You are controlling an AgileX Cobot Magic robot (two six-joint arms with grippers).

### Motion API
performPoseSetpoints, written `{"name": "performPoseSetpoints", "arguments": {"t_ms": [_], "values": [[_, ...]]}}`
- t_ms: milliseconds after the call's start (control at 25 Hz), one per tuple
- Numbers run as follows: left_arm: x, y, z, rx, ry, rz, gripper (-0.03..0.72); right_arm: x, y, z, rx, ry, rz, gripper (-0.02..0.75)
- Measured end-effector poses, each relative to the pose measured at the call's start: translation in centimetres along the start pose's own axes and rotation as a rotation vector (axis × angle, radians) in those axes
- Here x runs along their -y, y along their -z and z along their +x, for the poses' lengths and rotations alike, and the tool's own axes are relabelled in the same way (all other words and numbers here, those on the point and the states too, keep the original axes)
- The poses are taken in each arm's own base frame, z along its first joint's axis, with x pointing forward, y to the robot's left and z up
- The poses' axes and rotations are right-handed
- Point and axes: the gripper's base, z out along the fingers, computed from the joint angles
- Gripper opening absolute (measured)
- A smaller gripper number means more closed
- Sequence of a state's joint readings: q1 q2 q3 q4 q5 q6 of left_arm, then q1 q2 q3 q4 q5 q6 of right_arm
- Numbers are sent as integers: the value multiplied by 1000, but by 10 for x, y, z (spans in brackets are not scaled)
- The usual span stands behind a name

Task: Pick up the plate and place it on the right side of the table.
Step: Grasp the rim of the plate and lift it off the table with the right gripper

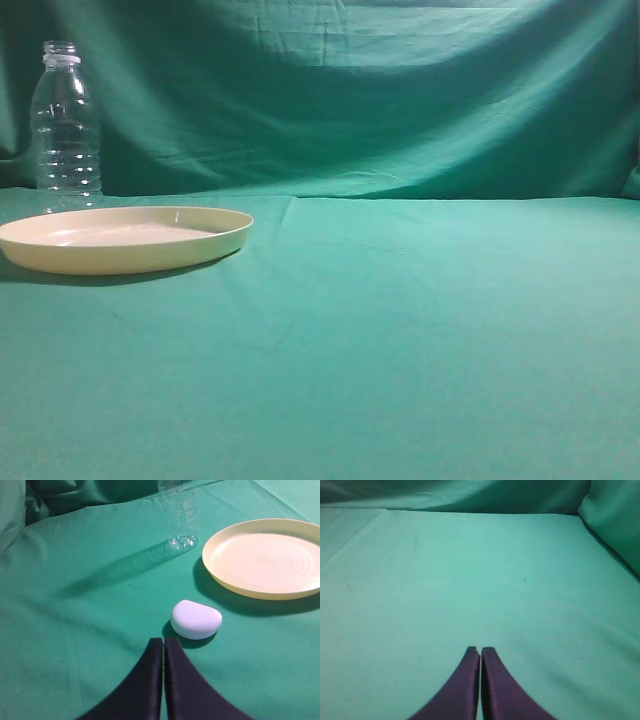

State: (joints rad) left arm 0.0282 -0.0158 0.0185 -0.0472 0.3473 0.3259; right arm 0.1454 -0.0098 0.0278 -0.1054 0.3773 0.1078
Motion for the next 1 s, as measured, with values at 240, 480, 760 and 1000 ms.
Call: {"name": "performPoseSetpoints", "arguments": {"t_ms": [240, 480, 760, 1000], "values": [[0, 0, 0, 0, 0, 0, 0, 0, 0, 0, 0, 0, 0, 0], [0, 0, 0, 0, 0, 0, 0, 0, 0, 0, 0, 0, 0, 0], [0, 0, 0, 0, 0, 0, 0, 0, 0, -1, 20, -2, -2, 0], [0, 0, 0, 0, 0, 0, 0, -4, 6, -33, 371, -97, -59, 0]]}}
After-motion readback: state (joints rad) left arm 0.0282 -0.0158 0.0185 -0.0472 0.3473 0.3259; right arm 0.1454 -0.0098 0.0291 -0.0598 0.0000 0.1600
